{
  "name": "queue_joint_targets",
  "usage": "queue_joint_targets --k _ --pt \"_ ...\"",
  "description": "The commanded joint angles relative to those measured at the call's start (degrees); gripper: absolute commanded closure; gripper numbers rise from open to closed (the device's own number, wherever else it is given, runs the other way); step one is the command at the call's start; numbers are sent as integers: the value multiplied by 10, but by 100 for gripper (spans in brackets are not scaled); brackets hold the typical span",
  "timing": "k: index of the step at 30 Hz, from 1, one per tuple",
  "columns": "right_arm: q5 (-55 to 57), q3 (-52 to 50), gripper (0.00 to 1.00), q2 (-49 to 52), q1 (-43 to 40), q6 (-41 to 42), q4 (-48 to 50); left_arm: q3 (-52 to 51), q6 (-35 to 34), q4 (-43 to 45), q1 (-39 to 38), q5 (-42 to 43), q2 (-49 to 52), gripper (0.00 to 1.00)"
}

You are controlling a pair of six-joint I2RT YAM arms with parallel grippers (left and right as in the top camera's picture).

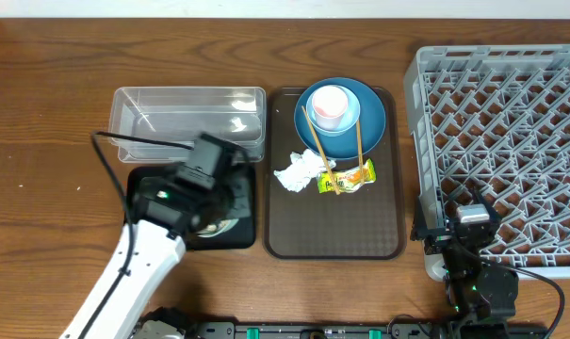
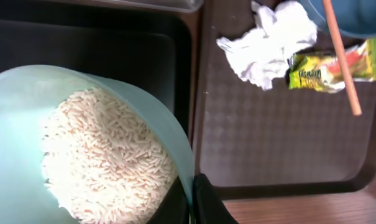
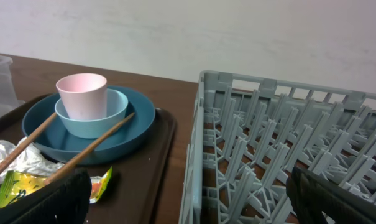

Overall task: Sort waste into correct bins and load items into the dishwasher rack
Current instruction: 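Lift the rice bowl with the left gripper over the black tray, then tilt the bowl with the left gripper, pouring rice onto the black tray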

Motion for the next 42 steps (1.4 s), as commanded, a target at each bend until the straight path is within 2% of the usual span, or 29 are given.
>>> queue_joint_targets --k 1,27,42 --pt "6 -1 1 -1 4 2 -2 3 64 -3 51 75 -3 94" --pt "6 -1 1 -1 4 2 -2 -64 246 6 363 405 21 94" --pt "6 -1 1 -1 4 2 -2 -68 359 6 426 584 156 94"
